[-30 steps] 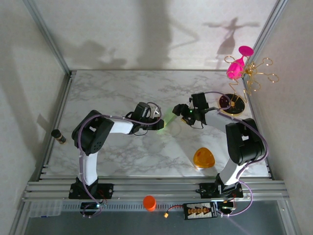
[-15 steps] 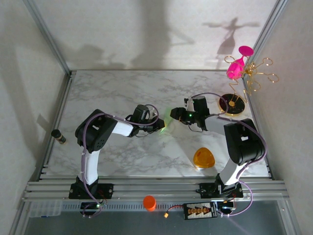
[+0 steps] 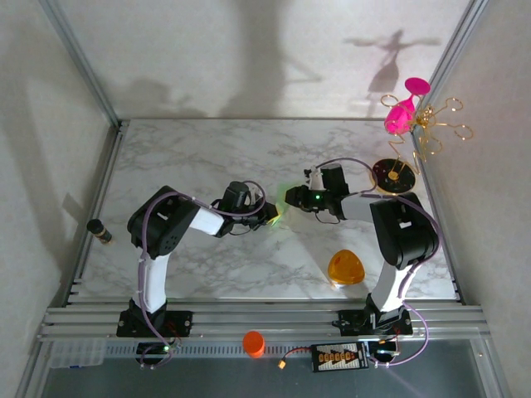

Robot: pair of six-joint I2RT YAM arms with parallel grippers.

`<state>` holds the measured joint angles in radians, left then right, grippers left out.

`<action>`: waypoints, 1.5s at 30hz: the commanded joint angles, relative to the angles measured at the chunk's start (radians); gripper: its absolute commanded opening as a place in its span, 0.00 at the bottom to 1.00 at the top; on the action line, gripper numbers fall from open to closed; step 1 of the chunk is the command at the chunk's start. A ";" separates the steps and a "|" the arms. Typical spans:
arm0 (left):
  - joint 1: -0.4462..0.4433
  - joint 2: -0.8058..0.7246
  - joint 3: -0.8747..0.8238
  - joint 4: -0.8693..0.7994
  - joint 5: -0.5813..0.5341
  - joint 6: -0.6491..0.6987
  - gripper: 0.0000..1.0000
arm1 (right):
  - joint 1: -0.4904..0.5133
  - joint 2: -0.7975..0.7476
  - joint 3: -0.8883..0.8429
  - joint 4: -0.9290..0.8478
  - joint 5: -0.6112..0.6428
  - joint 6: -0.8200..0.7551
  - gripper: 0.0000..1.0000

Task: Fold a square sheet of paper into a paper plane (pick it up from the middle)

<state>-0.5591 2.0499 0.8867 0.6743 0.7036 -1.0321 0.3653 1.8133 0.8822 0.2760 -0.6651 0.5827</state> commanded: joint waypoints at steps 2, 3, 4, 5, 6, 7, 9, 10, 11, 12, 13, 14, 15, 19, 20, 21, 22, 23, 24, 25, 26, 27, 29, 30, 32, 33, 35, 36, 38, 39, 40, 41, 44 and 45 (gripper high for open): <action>0.012 0.027 -0.009 0.048 -0.013 -0.044 0.00 | 0.012 0.032 0.041 0.016 -0.033 -0.035 0.31; 0.012 0.027 -0.011 0.049 -0.015 -0.047 0.00 | 0.015 0.038 0.045 0.015 -0.037 -0.040 0.31; 0.013 0.028 -0.011 0.044 -0.017 -0.050 0.00 | 0.017 0.044 0.051 0.011 -0.036 -0.046 0.31; 0.013 0.027 -0.011 0.042 -0.018 -0.054 0.00 | 0.018 0.050 0.058 0.007 -0.036 -0.050 0.31; 0.013 0.028 -0.012 0.043 -0.020 -0.056 0.00 | 0.020 0.057 0.064 0.002 -0.036 -0.056 0.31; 0.013 0.030 -0.012 0.044 -0.019 -0.059 0.00 | 0.020 0.062 0.071 0.000 -0.037 -0.058 0.31; 0.014 0.034 -0.014 0.048 -0.019 -0.066 0.00 | 0.021 0.077 0.084 -0.002 -0.048 -0.065 0.31; 0.014 0.035 -0.015 0.052 -0.020 -0.070 0.00 | 0.021 0.085 0.091 -0.006 -0.052 -0.068 0.31; 0.015 0.036 -0.017 0.058 -0.020 -0.075 0.00 | 0.021 0.094 0.100 -0.012 -0.056 -0.073 0.31; 0.016 0.037 -0.020 0.063 -0.020 -0.079 0.00 | 0.023 0.101 0.107 -0.016 -0.061 -0.078 0.31; 0.016 0.037 -0.021 0.067 -0.020 -0.081 0.00 | 0.023 0.108 0.112 -0.018 -0.062 -0.080 0.31; 0.016 0.038 -0.023 0.070 -0.020 -0.082 0.00 | 0.023 0.115 0.117 -0.022 -0.065 -0.083 0.31; 0.017 0.038 -0.025 0.071 -0.020 -0.082 0.00 | 0.023 0.122 0.125 -0.026 -0.066 -0.085 0.31; 0.018 0.038 -0.029 0.071 -0.021 -0.077 0.00 | 0.026 0.143 0.145 -0.034 -0.071 -0.091 0.31; 0.018 0.038 -0.029 0.069 -0.022 -0.076 0.01 | 0.027 0.148 0.150 -0.037 -0.068 -0.093 0.31; 0.018 0.039 -0.029 0.065 -0.024 -0.073 0.01 | 0.026 0.153 0.156 -0.042 -0.070 -0.095 0.31; 0.018 0.039 -0.028 0.064 -0.024 -0.071 0.02 | 0.027 0.158 0.162 -0.046 -0.068 -0.096 0.31; 0.018 0.039 -0.029 0.061 -0.025 -0.070 0.03 | 0.029 0.162 0.166 -0.051 -0.066 -0.098 0.31; 0.018 0.039 -0.030 0.058 -0.025 -0.067 0.04 | 0.029 0.166 0.169 -0.056 -0.065 -0.099 0.31; 0.018 0.038 -0.032 0.055 -0.024 -0.065 0.05 | 0.030 0.169 0.171 -0.061 -0.063 -0.101 0.31; 0.018 0.039 -0.031 0.051 -0.026 -0.062 0.06 | 0.031 0.172 0.174 -0.065 -0.061 -0.102 0.31; 0.018 0.037 -0.032 0.052 -0.026 -0.062 0.07 | 0.031 0.175 0.177 -0.069 -0.059 -0.103 0.31; 0.018 0.036 -0.035 0.050 -0.026 -0.060 0.09 | 0.032 0.179 0.179 -0.075 -0.055 -0.104 0.31; 0.017 0.034 -0.037 0.050 -0.026 -0.060 0.10 | 0.034 0.180 0.180 -0.076 -0.051 -0.102 0.31; 0.016 0.031 -0.040 0.048 -0.029 -0.057 0.12 | 0.036 0.187 0.185 -0.084 -0.046 -0.104 0.31; 0.016 0.029 -0.040 0.044 -0.030 -0.054 0.13 | 0.035 0.190 0.188 -0.092 -0.041 -0.104 0.31; 0.015 0.024 -0.043 0.034 -0.034 -0.047 0.14 | 0.037 0.196 0.195 -0.109 -0.030 -0.109 0.31; 0.015 0.021 -0.042 0.028 -0.036 -0.042 0.15 | 0.038 0.198 0.196 -0.111 -0.024 -0.107 0.31; 0.013 0.016 -0.043 0.014 -0.041 -0.032 0.15 | 0.039 0.198 0.197 -0.115 -0.016 -0.106 0.31; 0.013 0.013 -0.043 0.006 -0.042 -0.027 0.15 | 0.037 0.198 0.195 -0.115 -0.014 -0.105 0.31; 0.012 0.010 -0.042 -0.002 -0.045 -0.021 0.15 | 0.038 0.196 0.195 -0.116 -0.010 -0.104 0.31; 0.011 0.006 -0.042 -0.010 -0.046 -0.016 0.15 | 0.037 0.194 0.195 -0.118 -0.008 -0.104 0.31; 0.008 0.000 -0.042 -0.027 -0.047 -0.005 0.16 | 0.038 0.189 0.191 -0.120 -0.001 -0.104 0.31; 0.008 0.000 -0.042 -0.032 -0.049 0.000 0.16 | 0.039 0.189 0.189 -0.121 0.001 -0.103 0.31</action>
<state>-0.5529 2.0613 0.8673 0.7353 0.6952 -1.0744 0.3946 1.9938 1.0595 0.1787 -0.6811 0.4961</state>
